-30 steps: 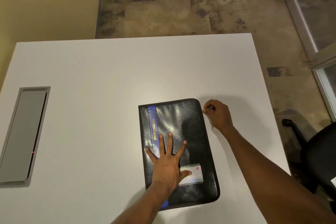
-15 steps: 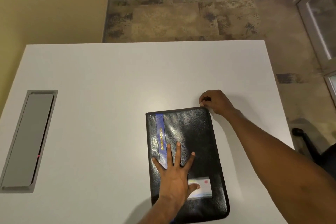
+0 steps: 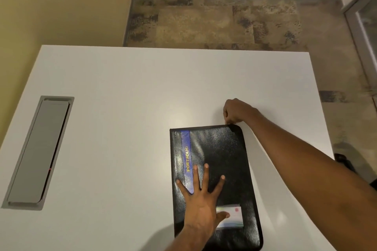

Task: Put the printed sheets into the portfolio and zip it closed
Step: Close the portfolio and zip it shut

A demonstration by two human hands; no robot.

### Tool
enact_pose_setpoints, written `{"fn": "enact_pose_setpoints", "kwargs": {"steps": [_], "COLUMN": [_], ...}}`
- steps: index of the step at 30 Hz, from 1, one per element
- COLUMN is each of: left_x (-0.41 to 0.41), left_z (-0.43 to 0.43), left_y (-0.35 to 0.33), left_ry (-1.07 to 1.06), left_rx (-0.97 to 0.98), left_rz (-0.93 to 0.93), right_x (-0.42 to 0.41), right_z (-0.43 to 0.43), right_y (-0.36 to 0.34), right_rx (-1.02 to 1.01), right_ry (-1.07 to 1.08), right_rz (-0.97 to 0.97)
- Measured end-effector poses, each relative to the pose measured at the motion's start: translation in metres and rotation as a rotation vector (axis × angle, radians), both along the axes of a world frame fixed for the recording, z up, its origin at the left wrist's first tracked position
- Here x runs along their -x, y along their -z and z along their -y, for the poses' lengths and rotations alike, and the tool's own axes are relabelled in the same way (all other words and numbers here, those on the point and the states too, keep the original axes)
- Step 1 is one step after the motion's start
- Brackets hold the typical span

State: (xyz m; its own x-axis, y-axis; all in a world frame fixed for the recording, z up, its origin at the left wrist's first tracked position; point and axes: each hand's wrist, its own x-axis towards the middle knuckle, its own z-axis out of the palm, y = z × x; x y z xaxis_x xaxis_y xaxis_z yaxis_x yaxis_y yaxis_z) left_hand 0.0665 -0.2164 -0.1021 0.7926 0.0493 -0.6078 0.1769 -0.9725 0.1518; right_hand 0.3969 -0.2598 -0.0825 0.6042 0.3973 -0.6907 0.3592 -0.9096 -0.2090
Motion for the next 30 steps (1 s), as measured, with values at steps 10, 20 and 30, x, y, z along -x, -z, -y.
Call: {"fn": "enact_pose_setpoints", "kwargs": {"steps": [10,20,30], "left_x": [-0.005,-0.008,-0.044], "left_z": [-0.001,-0.009,-0.084], "left_y": [-0.012,-0.019,-0.011], "left_ry": [-0.021,-0.125,-0.937], "left_rx": [0.043,0.073,0.153], "left_rz": [-0.009,0.06,0.335], "right_x": [0.028,0.044,0.04], "right_z": [-0.043,-0.053,-0.051], "right_y": [0.0,-0.003,-0.01], "right_rx": [-0.04,-0.098,0.021], "right_ry": [0.503,0.557,0.506], "right_rz": [0.113,0.121,0.124]}}
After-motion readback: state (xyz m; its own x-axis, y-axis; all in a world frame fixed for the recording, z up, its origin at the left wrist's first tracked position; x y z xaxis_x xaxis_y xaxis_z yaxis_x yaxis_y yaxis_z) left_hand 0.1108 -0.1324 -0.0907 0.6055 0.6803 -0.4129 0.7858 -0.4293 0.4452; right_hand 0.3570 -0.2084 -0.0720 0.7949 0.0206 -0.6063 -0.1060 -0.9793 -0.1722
